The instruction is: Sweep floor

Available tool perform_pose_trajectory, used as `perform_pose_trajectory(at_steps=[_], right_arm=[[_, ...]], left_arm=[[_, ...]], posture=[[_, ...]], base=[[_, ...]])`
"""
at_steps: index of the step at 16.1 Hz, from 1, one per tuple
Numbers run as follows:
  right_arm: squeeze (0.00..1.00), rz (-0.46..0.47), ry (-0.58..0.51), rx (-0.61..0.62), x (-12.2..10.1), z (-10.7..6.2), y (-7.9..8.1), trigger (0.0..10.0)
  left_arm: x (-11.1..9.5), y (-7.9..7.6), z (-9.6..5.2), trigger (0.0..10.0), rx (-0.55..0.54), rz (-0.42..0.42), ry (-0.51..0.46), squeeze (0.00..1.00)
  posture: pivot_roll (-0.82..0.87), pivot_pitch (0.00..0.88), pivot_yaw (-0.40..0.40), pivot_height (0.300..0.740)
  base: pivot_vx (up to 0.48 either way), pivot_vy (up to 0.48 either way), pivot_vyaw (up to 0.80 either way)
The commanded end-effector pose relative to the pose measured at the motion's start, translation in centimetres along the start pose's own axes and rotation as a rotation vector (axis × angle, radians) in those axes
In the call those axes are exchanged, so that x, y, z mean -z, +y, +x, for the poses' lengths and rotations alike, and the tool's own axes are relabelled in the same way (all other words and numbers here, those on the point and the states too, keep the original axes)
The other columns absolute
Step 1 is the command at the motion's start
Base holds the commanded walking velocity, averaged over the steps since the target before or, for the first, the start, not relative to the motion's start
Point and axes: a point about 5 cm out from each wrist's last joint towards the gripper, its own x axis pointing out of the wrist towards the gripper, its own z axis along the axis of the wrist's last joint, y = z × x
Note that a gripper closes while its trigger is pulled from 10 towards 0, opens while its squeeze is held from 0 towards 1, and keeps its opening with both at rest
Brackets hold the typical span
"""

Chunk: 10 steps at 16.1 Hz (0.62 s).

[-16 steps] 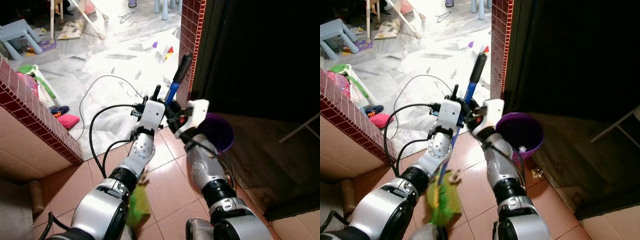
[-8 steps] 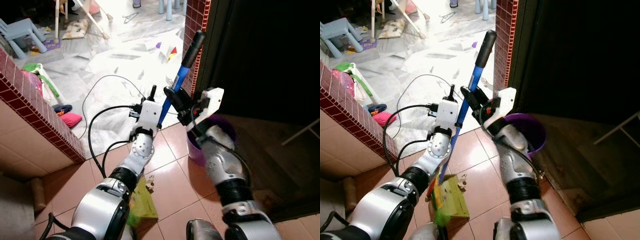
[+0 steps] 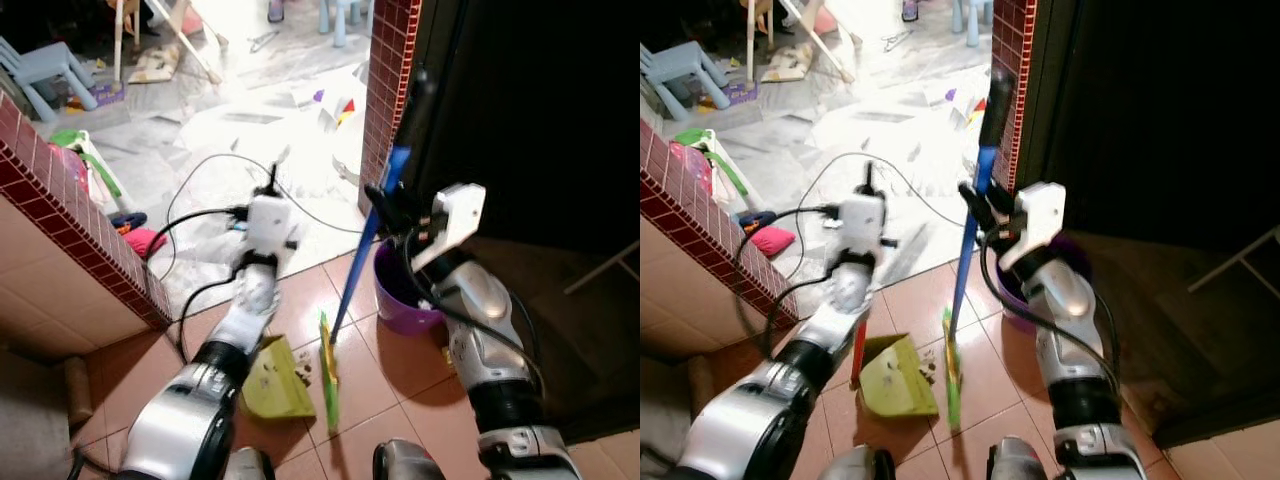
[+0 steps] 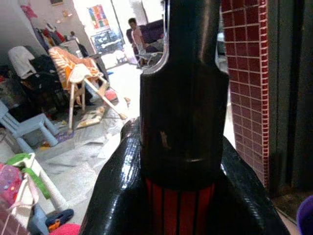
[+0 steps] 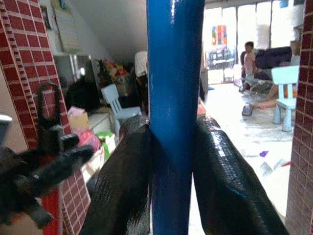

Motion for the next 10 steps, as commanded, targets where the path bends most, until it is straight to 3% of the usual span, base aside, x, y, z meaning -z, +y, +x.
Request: perform_pose_trajectory(at_steps=[1, 5, 10], right_arm=[[0.00, -0.042, -0.027, 0.003, -0.7, 0.5, 0.0, 10.0], [0.00, -0.134, -0.002, -0.083, -0.8, 1.1, 0.3, 10.0], [0.00, -0.125, 0.009, -0.100, -0.3, 2.1, 0.1, 10.0]], left_arm=[[-0.6, 0.9, 0.3, 10.0, -0.002, 0.027, -0.047, 0.00], [0.2, 1.0, 0.0, 10.0, 0.011, 0.064, -0.010, 0.00], [0.0, 0.4, 0.1, 10.0, 0.019, 0.064, -0.009, 0.00]], posture=[[-0.20, 0.000, 0.091, 0.740], [-0.20, 0.000, 0.094, 0.740], [-0.19, 0.051, 0.091, 0.740]], base=[[0.000, 0.000, 0.00], [0.000, 0.000, 0.00], [0.000, 0.000, 0.00]])
